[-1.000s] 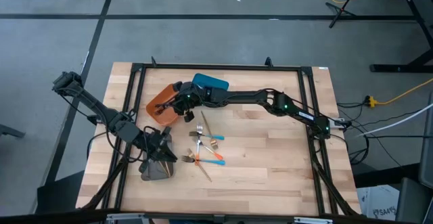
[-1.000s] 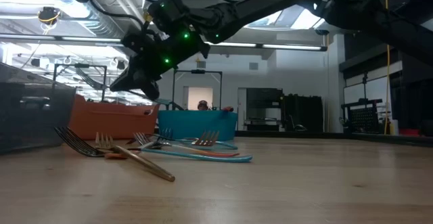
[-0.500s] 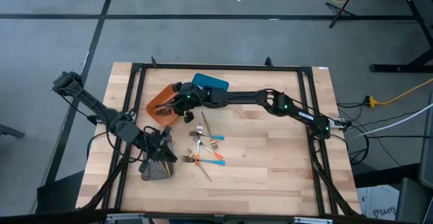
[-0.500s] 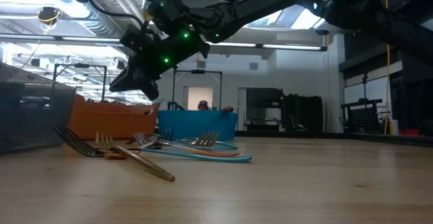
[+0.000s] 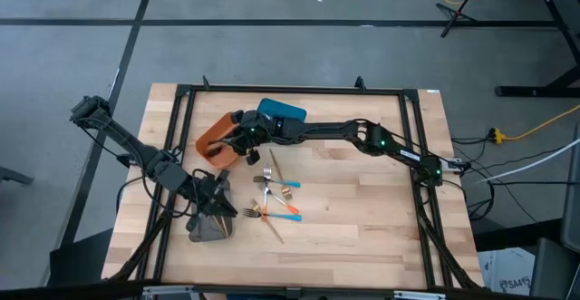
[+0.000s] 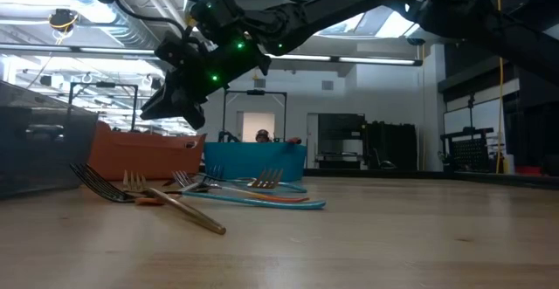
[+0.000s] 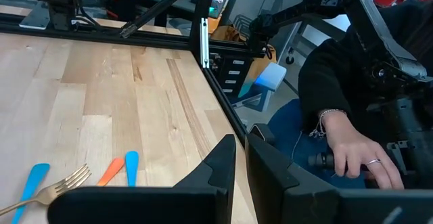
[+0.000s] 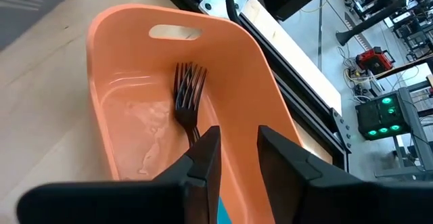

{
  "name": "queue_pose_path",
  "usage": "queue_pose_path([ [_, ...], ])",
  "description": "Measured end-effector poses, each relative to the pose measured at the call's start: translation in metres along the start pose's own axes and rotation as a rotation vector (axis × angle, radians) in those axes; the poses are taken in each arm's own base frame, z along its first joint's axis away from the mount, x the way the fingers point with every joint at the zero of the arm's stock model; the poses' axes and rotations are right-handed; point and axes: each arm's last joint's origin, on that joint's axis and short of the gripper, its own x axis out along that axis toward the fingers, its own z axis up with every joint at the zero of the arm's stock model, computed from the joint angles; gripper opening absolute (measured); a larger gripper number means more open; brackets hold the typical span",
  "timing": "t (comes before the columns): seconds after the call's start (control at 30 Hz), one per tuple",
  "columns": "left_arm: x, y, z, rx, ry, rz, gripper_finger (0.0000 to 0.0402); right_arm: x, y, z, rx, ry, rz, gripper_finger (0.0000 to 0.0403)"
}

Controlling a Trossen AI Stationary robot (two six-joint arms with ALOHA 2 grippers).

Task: Sort silverware by color (type)
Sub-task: Put the gold fork into the black bin

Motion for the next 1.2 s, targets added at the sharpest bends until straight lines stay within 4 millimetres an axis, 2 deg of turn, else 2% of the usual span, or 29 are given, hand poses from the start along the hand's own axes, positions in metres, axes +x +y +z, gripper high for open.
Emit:
queue_pose_path([
  [0.3, 0.000, 0.000, 0.000, 0.001, -0.002, 0.007, 0.0030, 0.000, 0.000, 0.000, -0.001, 0.026, -0.023, 0.0092],
  [0.4, 0.000, 0.000, 0.000, 0.001, -0.003, 0.009, 0.0030, -0.006, -0.003, 0.004, -0.003, 0.081, -0.063, 0.0092],
  [0.5, 0.000, 0.000, 0.000, 0.007, -0.003, 0.008, 0.0030, -0.020, -0.010, 0.017, -0.008, 0.142, -0.112, 0.0092],
  [0.77, 0.000, 0.001, 0.001, 0.009, -0.018, 0.040, 0.0030, -0.078, -0.035, 0.059, -0.024, 0.195, -0.154, 0.0092],
  [1.0, 0.000, 0.002, 0.002, 0.007, -0.035, 0.059, 0.0030, -0.150, -0.063, 0.085, -0.022, 0.280, -0.203, 0.0092],
  [1.2, 0.000, 0.004, 0.004, 0.003, -0.082, 0.159, 0.0030, -0.218, -0.073, 0.097, 0.036, 0.394, -0.196, 0.0092],
])
